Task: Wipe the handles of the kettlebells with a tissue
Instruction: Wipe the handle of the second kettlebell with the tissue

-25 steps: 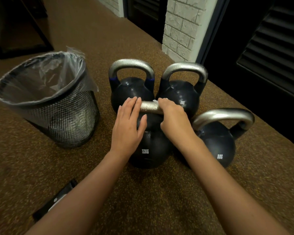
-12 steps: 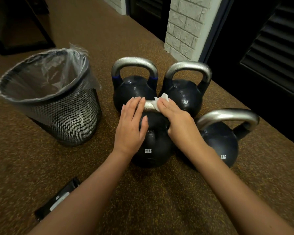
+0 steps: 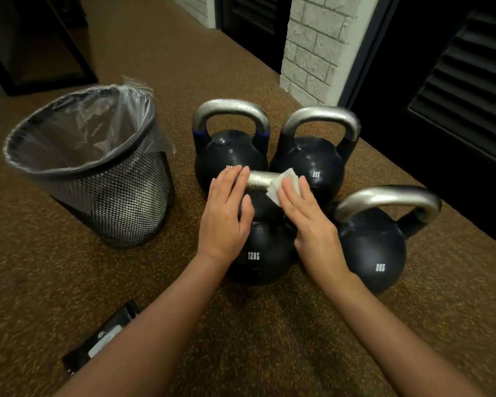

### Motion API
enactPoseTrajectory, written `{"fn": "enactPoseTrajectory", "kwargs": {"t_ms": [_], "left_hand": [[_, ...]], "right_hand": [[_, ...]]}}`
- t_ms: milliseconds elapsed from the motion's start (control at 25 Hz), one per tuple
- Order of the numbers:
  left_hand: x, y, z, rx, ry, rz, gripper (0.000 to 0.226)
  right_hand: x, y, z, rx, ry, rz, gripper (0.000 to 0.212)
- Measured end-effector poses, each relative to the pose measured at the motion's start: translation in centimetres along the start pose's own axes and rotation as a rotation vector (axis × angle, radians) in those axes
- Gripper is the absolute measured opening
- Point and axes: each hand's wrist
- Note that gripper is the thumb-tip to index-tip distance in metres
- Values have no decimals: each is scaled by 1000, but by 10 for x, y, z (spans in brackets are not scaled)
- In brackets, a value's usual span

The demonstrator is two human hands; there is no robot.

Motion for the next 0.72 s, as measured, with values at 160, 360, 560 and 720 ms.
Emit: {"fn": "enactPoseTrajectory", "kwargs": {"t_ms": [160, 360, 560, 720], "left_hand": [[0, 2, 0, 7, 6, 22, 46], [0, 1, 0, 2, 11, 22, 46], [0, 3, 2, 1, -6, 21, 46], [1, -2, 0, 11, -3, -10, 48]], "right_hand": [[-20, 3, -1, 14, -56, 17, 83], [-1, 0, 7, 6, -130, 31, 76], [-41, -14, -5, -110, -3, 30, 61], [-65, -44, 7, -193, 331, -233, 54]]}}
Point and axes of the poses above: each hand's wrist, its own x-axis away from the middle knuckle, its own y-axis out of the palm, z = x × y, and after that the axes turned 3 degrees about -y, right-handed
